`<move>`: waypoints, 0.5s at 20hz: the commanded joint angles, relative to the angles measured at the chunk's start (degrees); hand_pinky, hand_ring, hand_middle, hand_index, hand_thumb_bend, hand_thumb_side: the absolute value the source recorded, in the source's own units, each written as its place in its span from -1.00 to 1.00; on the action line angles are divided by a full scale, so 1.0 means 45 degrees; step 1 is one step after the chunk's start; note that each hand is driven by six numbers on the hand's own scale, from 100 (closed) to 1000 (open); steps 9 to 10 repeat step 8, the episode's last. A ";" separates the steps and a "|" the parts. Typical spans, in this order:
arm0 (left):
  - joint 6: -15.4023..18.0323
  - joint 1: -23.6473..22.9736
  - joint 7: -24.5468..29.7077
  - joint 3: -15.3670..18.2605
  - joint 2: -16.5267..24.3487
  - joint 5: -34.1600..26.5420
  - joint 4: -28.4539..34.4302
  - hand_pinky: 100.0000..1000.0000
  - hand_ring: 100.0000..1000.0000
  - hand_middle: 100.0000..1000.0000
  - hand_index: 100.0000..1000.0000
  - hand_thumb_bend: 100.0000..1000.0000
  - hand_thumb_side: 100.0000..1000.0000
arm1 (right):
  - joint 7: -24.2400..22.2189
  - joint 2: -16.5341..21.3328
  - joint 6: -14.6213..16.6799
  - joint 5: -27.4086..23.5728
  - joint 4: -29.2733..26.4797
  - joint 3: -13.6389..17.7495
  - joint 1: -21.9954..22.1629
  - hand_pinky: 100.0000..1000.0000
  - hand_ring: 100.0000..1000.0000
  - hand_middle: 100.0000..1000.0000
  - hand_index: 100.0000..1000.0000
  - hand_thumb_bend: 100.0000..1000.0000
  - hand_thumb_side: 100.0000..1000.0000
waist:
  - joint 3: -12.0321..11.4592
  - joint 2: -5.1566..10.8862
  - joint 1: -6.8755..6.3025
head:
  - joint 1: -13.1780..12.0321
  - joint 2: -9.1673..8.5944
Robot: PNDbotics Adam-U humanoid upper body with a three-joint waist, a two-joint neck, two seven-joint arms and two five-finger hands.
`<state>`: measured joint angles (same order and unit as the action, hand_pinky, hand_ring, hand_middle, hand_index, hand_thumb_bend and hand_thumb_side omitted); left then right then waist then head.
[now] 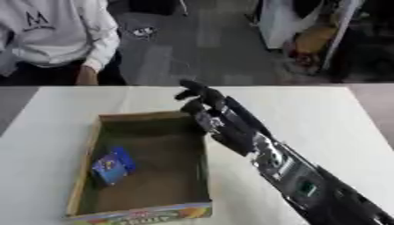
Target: Pick up objects on the table and place them in the box.
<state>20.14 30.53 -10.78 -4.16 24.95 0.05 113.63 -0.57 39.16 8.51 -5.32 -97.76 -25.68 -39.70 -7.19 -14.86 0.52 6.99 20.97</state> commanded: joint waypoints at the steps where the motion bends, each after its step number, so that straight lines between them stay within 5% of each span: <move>1: -0.0009 -0.0258 -0.0084 0.0173 0.0553 0.0233 0.0214 -0.11 0.04 0.58 0.62 -0.83 0.67 | 0.0294 0.1058 -0.0363 -0.1039 -0.2424 0.0674 0.1052 -0.64 0.29 0.45 1.00 -1.00 1.00 | 0.0214 0.0402 0.0013 | -0.0522 -0.0828; 4: -0.0054 -0.0815 -0.0143 0.0195 0.0774 0.0518 0.0214 -0.12 0.04 0.58 0.62 -0.86 0.69 | 0.0417 0.1401 0.0174 -0.1922 -0.3577 0.1305 0.2533 -0.74 0.20 0.32 0.92 -1.00 1.00 | 0.0592 0.0646 -0.0010 | -0.0853 -0.1262; 6: -0.0100 -0.1165 -0.0194 0.0195 0.0899 0.0698 0.0214 -0.12 0.03 0.58 0.62 -0.86 0.70 | 0.0274 0.1361 0.1047 -0.2338 -0.3702 0.1641 0.3357 -0.76 0.19 0.31 0.91 -1.00 1.00 | 0.0823 0.0803 -0.0033 | -0.0895 -0.1456; 8: -0.0137 -0.1680 -0.0225 0.0213 0.1120 0.0954 0.0214 -0.13 0.03 0.58 0.62 -0.88 0.71 | -0.0151 0.0812 0.2130 -0.2716 -0.3732 0.1973 0.4304 -0.81 0.11 0.16 0.69 -1.00 1.00 | 0.1189 0.1018 -0.0122 | -0.0736 -0.1726; 10: -0.0137 -0.1680 -0.0225 0.0213 0.1120 0.0954 0.0214 -0.13 0.03 0.58 0.62 -0.88 0.71 | -0.0151 0.0812 0.2130 -0.2716 -0.3732 0.1973 0.4304 -0.81 0.11 0.16 0.69 -1.00 1.00 | 0.1189 0.1018 -0.0122 | -0.0736 -0.1726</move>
